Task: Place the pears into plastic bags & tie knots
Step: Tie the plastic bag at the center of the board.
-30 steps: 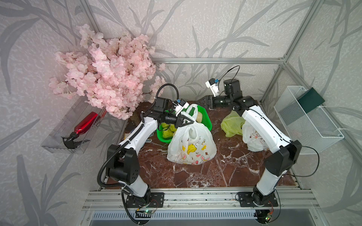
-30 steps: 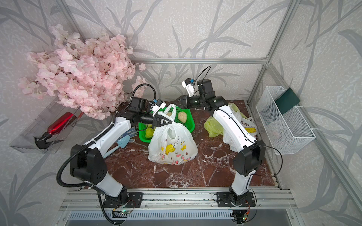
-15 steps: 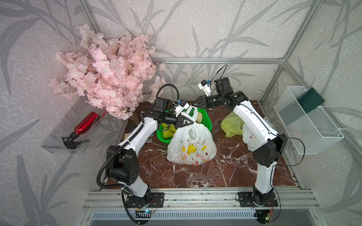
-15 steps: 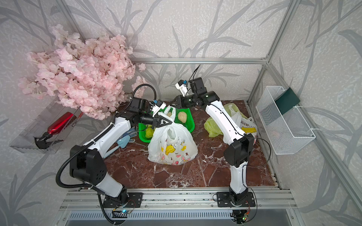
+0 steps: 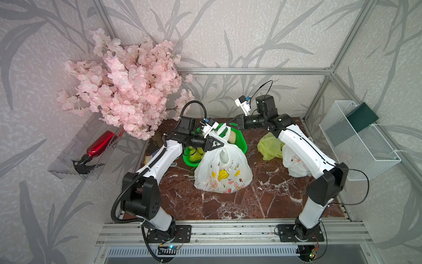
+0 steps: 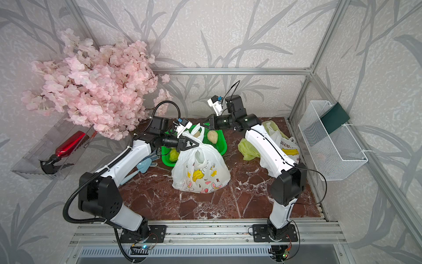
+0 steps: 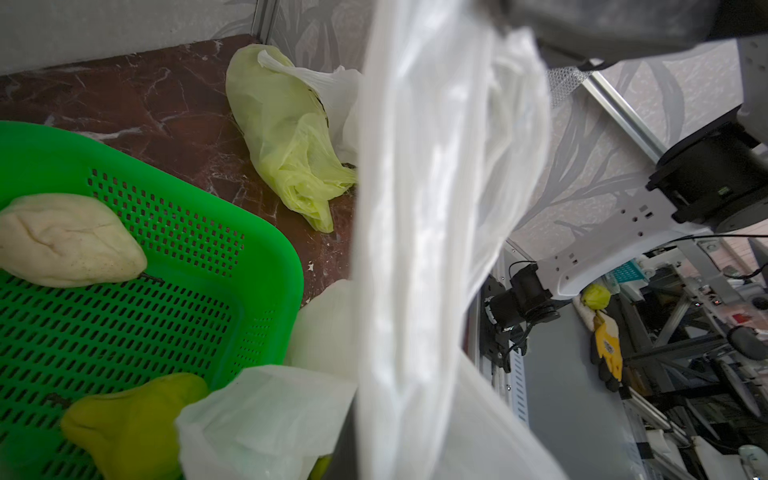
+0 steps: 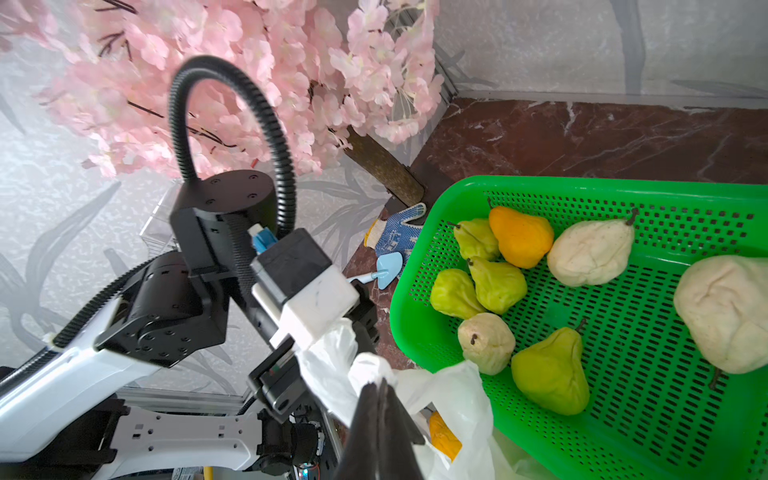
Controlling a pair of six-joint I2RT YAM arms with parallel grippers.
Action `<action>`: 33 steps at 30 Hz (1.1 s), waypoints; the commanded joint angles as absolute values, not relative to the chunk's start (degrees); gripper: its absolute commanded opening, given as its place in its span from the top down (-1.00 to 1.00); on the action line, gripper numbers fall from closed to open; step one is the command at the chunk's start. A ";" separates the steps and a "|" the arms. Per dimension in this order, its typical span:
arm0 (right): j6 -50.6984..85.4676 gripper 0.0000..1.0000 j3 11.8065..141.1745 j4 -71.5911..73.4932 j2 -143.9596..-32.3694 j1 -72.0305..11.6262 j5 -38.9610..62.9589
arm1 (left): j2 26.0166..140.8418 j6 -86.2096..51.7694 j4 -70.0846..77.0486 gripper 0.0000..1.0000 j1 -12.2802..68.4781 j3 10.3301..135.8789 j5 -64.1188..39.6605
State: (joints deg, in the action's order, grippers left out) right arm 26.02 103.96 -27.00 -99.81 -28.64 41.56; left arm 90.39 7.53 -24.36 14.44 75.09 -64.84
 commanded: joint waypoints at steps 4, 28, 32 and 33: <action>26.80 1.00 91.14 -17.15 -88.20 -31.86 38.71 | 90.09 1.94 -21.18 0.99 13.91 75.85 -60.21; 31.81 1.00 64.42 5.57 -90.52 -36.63 35.08 | 86.73 17.79 -45.26 0.61 12.83 80.32 -63.17; 34.01 1.00 63.88 9.38 -90.93 -35.73 36.66 | 87.39 21.52 -50.80 0.40 12.83 81.37 -61.35; 34.08 1.00 64.31 9.28 -91.27 -35.78 37.20 | 87.62 21.78 -51.26 0.36 12.83 81.54 -61.38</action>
